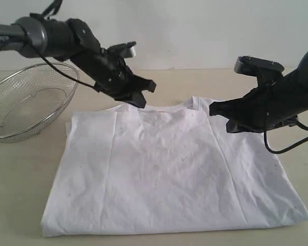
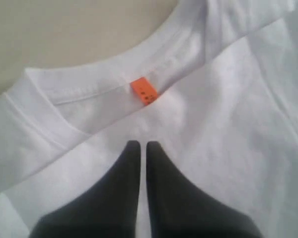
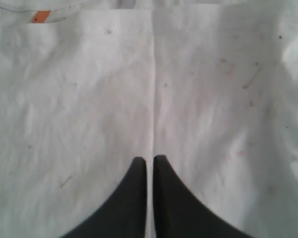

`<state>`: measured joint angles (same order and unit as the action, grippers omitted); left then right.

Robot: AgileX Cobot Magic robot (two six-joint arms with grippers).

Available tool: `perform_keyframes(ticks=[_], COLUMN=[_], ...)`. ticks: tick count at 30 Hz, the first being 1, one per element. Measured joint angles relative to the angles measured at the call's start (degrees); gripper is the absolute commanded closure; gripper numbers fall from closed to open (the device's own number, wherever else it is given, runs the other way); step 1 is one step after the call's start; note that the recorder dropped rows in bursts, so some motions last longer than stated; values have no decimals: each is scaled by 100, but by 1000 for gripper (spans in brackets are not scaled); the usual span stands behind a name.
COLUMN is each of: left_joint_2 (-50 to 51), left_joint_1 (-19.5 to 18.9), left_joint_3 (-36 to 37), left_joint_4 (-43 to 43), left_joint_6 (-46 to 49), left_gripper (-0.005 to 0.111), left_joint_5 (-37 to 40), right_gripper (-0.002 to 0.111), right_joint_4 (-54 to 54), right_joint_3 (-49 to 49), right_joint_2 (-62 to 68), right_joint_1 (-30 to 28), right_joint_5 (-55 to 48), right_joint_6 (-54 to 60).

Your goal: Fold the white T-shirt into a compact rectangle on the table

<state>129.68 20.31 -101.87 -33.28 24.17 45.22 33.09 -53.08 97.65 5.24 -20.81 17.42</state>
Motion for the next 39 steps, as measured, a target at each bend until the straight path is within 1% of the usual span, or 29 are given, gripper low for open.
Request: perform_keyframes(ticks=[5, 8, 11, 13, 15, 17, 19, 20, 21, 22, 24, 25, 26, 28, 29, 32, 36, 39], left_joint_2=[-724, -1054, -1386, -1636, -1905, -2181, -2396, -2541, -2632, -2714, -2867, -2902, -2930, -2930, -2930, -2930, -2930, -2930], left_joint_1=[0, 0, 0, 0, 0, 0, 0, 0, 12, 12, 12, 12, 12, 12, 12, 12, 12, 12], left_joint_3=[0, 55, 323, 637, 1049, 1534, 1952, 2265, 2463, 2694, 3100, 3239, 3425, 3785, 3941, 4036, 4036, 4036], left_joint_4=[82, 123, 133, 133, 133, 148, 148, 148, 148, 148, 136, 127, 127, 127, 127, 127, 127, 127], left_joint_6=[0, 0, 0, 0, 0, 0, -10, -10, -10, -10, -10, -10, -10, -10, -10, -10, -10, -10], left_gripper=[102, 102, 102, 102, 102, 102, 102, 102, 102, 102, 102, 102, 102, 102, 102, 102, 102, 102], left_joint_5=[637, 1143, 1383, 1392, 1272, 1067, 852, 700, 601, 488, 210, 74, -37, -335, -440, -495, -495, -495], right_gripper=[108, 108, 108, 108, 108, 108, 108, 106, 100, 92, 70, 56, 52, 66, 66, 49, 49, 49], right_joint_4=[27, 118, 812, 1649, 2280, 2582, 2568, 2483, 2389, 2279, 2121, 2086, 2063, 1946, 1842, 1753, 1325, 1275], right_joint_3=[-423, -638, -744, -747, -756, -767, -776, -776, -779, -779, -789, -789, -789, -802, -860, -1147, -1786, -2099], right_joint_2=[0, 0, 35, 149, 303, 481, 610, 654, 680, 692, 712, 712, 712, 751, 894, 1432, 1938, 2110], right_joint_1=[-587, -1141, -1757, -2176, -2448, -2612, -2680, -2696, -2705, -2705, -2709, -2709, -2709, -2709, -2709, -2709, -2718, -2816], right_joint_5=[-904, -1456, -2005, -2498, -3060, -3418, -3505, -3466, -3423, -3344, -3203, -3132, -3079, -3037, -3108, -3548, -4185, -4535], right_joint_6=[29, 248, 727, 1356, 1894, 2217, 2431, 2543, 2648, 2763, 2909, 2955, 2997, 2983, 2864, 2796, 2499, 2433])
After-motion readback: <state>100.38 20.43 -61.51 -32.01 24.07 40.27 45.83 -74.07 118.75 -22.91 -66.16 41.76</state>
